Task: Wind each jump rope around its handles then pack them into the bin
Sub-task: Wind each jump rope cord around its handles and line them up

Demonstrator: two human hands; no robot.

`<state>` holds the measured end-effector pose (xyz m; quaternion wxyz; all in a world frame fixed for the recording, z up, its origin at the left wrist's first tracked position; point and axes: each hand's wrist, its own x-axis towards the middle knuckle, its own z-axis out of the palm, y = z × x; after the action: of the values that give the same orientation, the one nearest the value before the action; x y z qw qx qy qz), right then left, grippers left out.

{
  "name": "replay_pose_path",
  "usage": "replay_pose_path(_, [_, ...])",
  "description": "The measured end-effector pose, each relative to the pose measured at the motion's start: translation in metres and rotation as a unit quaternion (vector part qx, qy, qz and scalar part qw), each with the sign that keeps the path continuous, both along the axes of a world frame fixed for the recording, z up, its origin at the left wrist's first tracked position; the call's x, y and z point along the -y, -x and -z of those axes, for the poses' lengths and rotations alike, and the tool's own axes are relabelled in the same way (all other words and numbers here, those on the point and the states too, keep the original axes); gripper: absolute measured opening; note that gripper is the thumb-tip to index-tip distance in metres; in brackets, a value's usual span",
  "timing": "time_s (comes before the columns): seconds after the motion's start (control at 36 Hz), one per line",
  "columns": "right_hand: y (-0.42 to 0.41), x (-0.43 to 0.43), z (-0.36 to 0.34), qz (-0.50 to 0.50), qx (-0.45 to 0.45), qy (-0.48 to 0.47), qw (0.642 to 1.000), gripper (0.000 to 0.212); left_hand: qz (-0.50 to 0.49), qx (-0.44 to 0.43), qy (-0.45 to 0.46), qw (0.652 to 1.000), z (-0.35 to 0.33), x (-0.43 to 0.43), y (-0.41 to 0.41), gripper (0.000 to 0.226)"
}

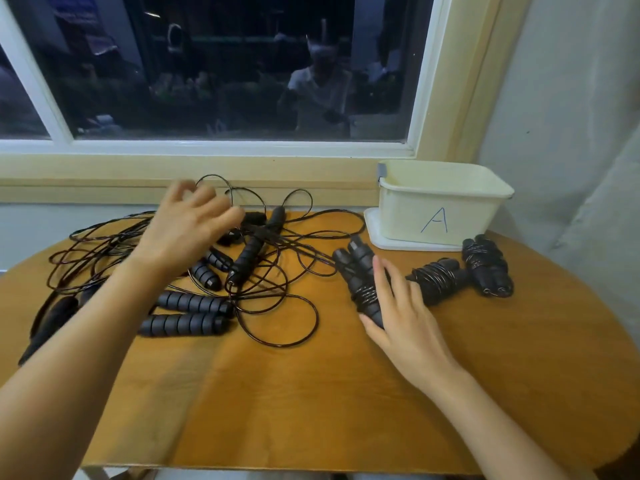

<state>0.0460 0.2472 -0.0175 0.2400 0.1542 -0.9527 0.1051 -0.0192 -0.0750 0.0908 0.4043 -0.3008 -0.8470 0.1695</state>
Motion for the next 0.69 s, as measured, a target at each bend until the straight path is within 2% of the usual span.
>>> replay_pose_path(0.08, [0.008, 0.009, -0.003, 0.004, -0.006, 0.045, 0.999, 0.088, 0.026, -0.157, -0.026, 0.987, -0.010, 0.003, 0.005, 0.028])
replay_pose_path(0.14, [0.013, 0.014, 0.001, 0.006, 0.024, 0.080, 0.996, 0.087, 0.013, -0.183, -0.048, 0.982, -0.001, 0.002, 0.011, 0.029])
replay_pose_path(0.17, [0.016, 0.014, 0.005, 0.013, 0.052, 0.097, 0.994, 0.087, -0.004, -0.139, -0.048, 0.989, 0.009, -0.001, 0.013, 0.037])
replay_pose_path(0.22, [0.020, 0.013, 0.013, 0.028, 0.092, 0.108, 0.989, 0.087, -0.070, 0.046, 0.009, 0.996, 0.035, -0.005, 0.013, 0.058])
replay_pose_path(0.28, [0.022, 0.012, 0.018, 0.031, 0.113, 0.095, 0.989, 0.085, -0.164, 0.236, 0.100, 0.952, 0.060, -0.008, 0.012, 0.076])
replay_pose_path(0.33, [0.022, 0.013, 0.020, 0.028, 0.129, 0.083, 0.988, 0.085, -0.208, 0.322, 0.115, 0.916, 0.082, -0.012, 0.013, 0.081])
replay_pose_path(0.42, [0.025, 0.015, 0.020, 0.036, 0.130, 0.088, 0.987, 0.085, -0.177, 0.344, 0.010, 0.922, 0.092, -0.025, 0.008, 0.084])
replay_pose_path(0.47, [0.027, 0.016, 0.019, 0.036, 0.126, 0.095, 0.987, 0.085, -0.085, 0.307, -0.095, 0.943, 0.089, -0.040, 0.001, 0.084])
replay_pose_path(0.53, [0.028, 0.018, 0.018, 0.028, 0.119, 0.098, 0.988, 0.085, 0.011, 0.285, -0.175, 0.942, 0.086, -0.066, -0.010, 0.074])
replay_pose_path(0.58, [0.027, 0.021, 0.016, 0.014, 0.110, 0.102, 0.988, 0.086, 0.043, 0.291, -0.198, 0.935, 0.089, -0.094, -0.016, 0.068])
replay_pose_path(0.69, [0.027, 0.024, 0.012, -0.013, 0.100, 0.124, 0.987, 0.086, 0.009, 0.255, -0.155, 0.954, 0.112, -0.112, 0.003, 0.075])
